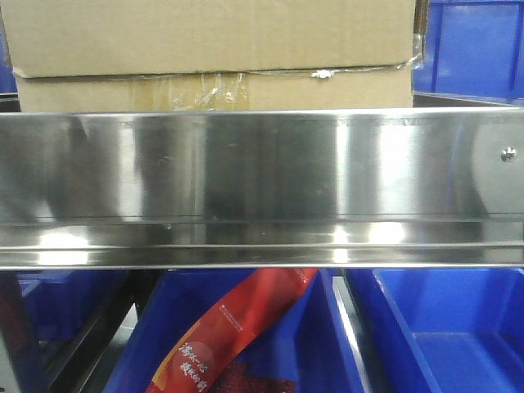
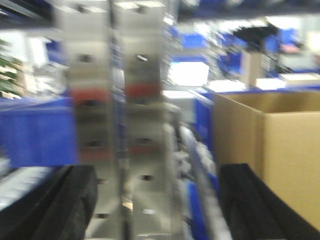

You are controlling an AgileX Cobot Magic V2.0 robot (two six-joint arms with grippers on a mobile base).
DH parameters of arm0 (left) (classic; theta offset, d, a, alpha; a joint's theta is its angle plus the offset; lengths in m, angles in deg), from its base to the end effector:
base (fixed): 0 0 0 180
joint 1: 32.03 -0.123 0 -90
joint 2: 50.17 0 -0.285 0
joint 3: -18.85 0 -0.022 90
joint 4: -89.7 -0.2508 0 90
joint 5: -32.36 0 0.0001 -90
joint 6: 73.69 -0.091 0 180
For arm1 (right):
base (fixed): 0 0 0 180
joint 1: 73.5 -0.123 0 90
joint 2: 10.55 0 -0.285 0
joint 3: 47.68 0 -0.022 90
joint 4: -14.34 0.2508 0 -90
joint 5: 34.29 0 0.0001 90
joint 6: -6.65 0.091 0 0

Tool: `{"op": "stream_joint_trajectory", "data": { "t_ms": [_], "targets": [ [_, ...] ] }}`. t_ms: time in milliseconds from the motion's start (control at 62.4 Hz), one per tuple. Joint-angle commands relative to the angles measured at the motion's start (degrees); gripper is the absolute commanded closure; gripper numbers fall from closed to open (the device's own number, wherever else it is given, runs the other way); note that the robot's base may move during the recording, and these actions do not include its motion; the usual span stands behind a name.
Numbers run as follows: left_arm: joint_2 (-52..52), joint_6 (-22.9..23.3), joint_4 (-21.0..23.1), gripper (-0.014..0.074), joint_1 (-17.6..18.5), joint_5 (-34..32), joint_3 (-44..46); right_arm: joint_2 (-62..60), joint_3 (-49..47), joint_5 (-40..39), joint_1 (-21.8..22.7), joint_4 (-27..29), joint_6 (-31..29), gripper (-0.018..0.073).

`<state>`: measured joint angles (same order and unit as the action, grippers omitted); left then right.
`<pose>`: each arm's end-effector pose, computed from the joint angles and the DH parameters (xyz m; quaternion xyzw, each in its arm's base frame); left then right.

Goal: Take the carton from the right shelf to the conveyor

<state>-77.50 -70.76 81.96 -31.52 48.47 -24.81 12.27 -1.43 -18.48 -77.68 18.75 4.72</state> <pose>0.0676 0.0028 0.3611 0.0166 0.6879 0.0382 0.7246 0.0540 0.0059 0.3518 -0.0187 0.6743 0.0489 0.7366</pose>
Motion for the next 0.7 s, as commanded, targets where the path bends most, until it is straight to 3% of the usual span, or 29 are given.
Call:
{"op": "stream_joint_trajectory", "data": {
  "t_ms": [0,176,336,529,609,689],
  "targets": [
    [-3.72,-0.2,-0.12,0.016,6.24,0.73,2.9,3.83,-1.75,0.22,0.06,-0.36,-0.17,0.0001],
    [-12.47,-0.2,-0.12,0.0162,18.6,4.9,11.65,11.18,-8.68,0.54,-3.3,-0.12,-0.17,0.0002],
    [-23.4,0.71,-0.12,0.0162,25.34,7.81,23.57,20.69,-19.96,6.63,-9.92,-0.12,-0.17,0.0002],
    [-38.82,1.01,-0.12,0.0162,24.52,20.94,42.77,36.3,-40.68,21.12,-14.98,-0.12,-0.17,0.0002],
    [-45.58,5.26,-0.12,0.0162,22.93,27.54,52.22,44.11,-50.61,28.88,-14.98,0.02,-0.17,0.0002],
    [-50.84,6.45,-0.33,0.0162,21.3,33.92,60.2,50.73,-61.15,37.61,-14.98,0.02,-0.17,0.0002]
  ]
}}
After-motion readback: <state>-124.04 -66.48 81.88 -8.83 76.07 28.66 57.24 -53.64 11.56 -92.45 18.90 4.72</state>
